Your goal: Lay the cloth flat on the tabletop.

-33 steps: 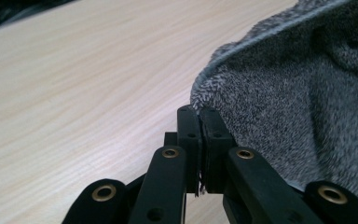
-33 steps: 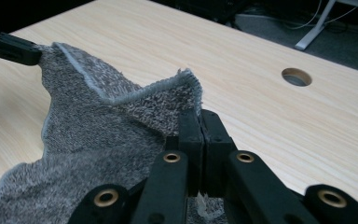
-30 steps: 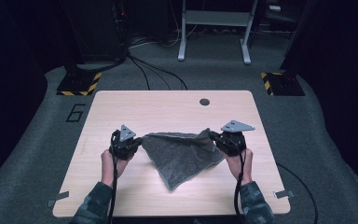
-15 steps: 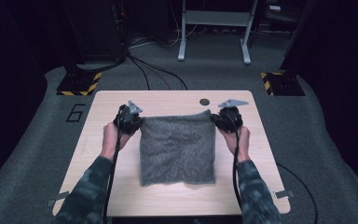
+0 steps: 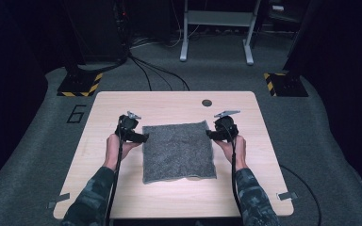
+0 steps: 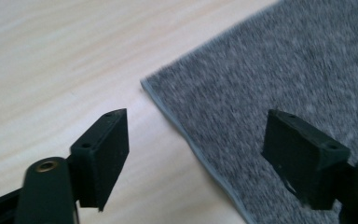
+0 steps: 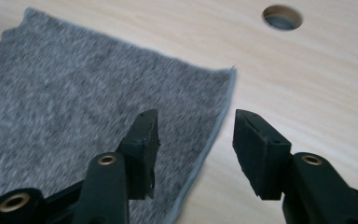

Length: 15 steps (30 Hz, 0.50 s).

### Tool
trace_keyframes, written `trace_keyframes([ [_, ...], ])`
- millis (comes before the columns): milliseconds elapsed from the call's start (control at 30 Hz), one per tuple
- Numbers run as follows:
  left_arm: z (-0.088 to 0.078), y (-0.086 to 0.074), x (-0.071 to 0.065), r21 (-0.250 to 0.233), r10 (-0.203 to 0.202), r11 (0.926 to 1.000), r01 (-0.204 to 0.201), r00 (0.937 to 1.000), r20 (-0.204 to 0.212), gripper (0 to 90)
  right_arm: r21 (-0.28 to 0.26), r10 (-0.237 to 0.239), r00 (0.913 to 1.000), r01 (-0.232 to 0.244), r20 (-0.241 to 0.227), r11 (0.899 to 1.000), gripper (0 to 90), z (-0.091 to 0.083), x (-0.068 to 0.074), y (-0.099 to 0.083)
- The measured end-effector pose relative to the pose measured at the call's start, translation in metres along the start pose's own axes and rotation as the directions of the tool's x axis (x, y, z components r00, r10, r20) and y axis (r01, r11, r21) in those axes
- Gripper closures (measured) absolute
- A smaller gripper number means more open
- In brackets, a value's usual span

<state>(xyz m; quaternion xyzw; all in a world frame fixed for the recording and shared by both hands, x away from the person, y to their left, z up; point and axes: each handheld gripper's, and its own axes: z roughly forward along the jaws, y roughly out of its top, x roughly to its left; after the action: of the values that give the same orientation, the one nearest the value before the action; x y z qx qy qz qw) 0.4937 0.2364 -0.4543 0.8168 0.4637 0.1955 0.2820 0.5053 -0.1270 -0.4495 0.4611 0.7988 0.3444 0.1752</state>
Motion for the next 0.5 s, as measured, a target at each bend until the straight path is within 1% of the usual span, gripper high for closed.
trace_keyframes([
  [33, 0.000, -0.004, -0.002, 0.003, 0.003, 1.0000, -0.003, 1.0000, 0.006, 21.7, 0.005, 0.003, 1.0000, -0.003, -0.008, 1.000, 46.2, 0.000, 0.002, -0.004],
  [100, 0.002, -0.011, -0.006, 0.004, -0.004, 1.0000, 0.003, 0.9994, 0.033, 19.2, 0.019, -0.005, 0.9997, 0.005, -0.025, 1.000, 39.8, 0.002, 0.004, -0.010],
  [133, 0.004, -0.014, -0.008, 0.005, -0.011, 0.9999, 0.010, 0.9992, 0.039, 18.4, 0.027, -0.001, 0.9996, 0.002, -0.030, 1.000, 37.1, 0.004, 0.005, -0.013],
  [167, 0.004, -0.014, -0.008, 0.005, -0.011, 0.9999, 0.010, 0.9992, 0.039, 16.8, 0.027, -0.001, 0.9996, 0.002, -0.030, 1.000, 37.1, 0.004, 0.005, -0.013],
  [200, 0.008, -0.019, -0.011, 0.014, -0.015, 0.9998, 0.014, 0.9983, 0.057, 15.7, 0.046, -0.008, 0.9992, 0.010, -0.039, 0.999, 31.2, 0.009, 0.007, -0.019],
  [233, 0.010, -0.021, -0.013, 0.013, -0.018, 0.9998, 0.017, 0.9977, 0.066, 15.3, 0.049, -0.003, 0.9992, 0.005, -0.039, 0.999, 29.4, 0.011, 0.009, -0.020],
  [267, 0.012, -0.023, -0.015, 0.014, -0.018, 0.9998, 0.017, 0.9979, 0.063, 15.1, 0.053, -0.011, 0.9987, 0.013, -0.050, 0.998, 27.5, 0.014, 0.009, -0.022],
  [367, 0.016, -0.025, -0.018, 0.027, -0.009, 0.9996, 0.007, 0.9980, 0.062, 13.9, 0.084, -0.033, 0.9990, 0.036, -0.028, 0.996, 18.6, 0.024, 0.014, -0.027],
  [400, 0.020, -0.026, -0.020, 0.039, -0.001, 0.9992, -0.002, 0.9984, 0.057, 13.3, 0.102, -0.047, 0.9987, 0.049, -0.020, 0.994, 14.5, 0.027, 0.016, -0.028],
  [433, 0.021, -0.026, -0.020, 0.048, 0.002, 0.9988, -0.005, 0.9983, 0.058, 13.2, 0.110, -0.053, 0.9986, 0.053, -0.002, 0.993, 13.1, 0.031, 0.019, -0.029],
  [500, 0.025, -0.027, -0.022, 0.052, 0.008, 0.9986, -0.010, 0.9990, 0.044, 12.7, 0.124, -0.070, 0.9974, 0.067, 0.020, 0.990, 8.4, 0.037, 0.023, -0.029],
])
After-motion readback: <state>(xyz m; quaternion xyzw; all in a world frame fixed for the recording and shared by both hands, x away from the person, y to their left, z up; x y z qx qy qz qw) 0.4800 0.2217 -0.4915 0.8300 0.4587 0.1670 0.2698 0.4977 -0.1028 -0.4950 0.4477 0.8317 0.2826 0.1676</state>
